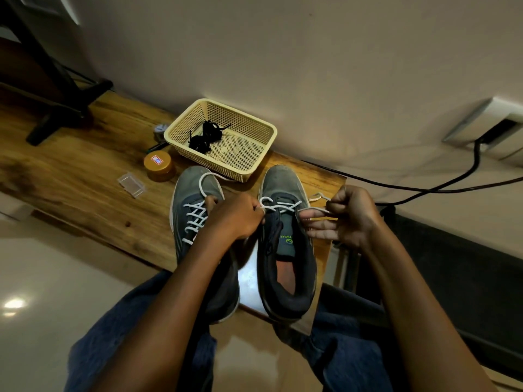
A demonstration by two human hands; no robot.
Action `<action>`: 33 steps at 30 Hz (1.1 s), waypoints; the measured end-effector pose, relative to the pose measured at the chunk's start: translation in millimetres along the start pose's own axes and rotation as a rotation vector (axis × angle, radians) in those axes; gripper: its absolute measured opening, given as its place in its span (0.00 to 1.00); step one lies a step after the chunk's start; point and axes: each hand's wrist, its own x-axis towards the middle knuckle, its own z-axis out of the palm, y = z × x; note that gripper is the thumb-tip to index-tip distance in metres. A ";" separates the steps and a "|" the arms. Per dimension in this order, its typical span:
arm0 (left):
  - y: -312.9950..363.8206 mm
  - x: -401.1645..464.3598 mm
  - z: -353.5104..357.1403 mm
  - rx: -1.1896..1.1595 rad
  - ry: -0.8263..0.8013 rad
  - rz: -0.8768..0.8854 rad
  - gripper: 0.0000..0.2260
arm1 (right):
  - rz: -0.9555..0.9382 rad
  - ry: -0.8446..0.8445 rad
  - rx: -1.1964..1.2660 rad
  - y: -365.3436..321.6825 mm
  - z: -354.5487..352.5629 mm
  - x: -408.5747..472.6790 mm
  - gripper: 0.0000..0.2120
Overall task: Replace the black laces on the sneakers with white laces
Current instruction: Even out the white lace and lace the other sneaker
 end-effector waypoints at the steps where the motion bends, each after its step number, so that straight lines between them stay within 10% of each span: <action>1: -0.1 0.0 0.2 0.000 0.002 0.001 0.15 | -0.004 -0.012 0.013 -0.7 -0.5 -1.1 0.14; 9: 1.3 -3.9 -2.1 -0.012 0.001 -0.016 0.12 | -0.070 0.035 0.066 -3.7 -0.6 -4.2 0.20; 17: 16.9 -14.0 -12.1 -0.059 0.128 -0.010 0.14 | -0.701 0.514 -0.138 -7.6 -8.3 -7.5 0.16; 22: 20.2 -19.4 -4.2 -0.020 -0.097 -0.036 0.23 | -0.900 0.505 0.022 -13.3 -1.9 -21.9 0.16; 33: 11.0 -19.9 -5.3 -0.365 -0.019 -0.096 0.09 | -1.151 0.370 -0.049 -17.0 9.1 -36.8 0.11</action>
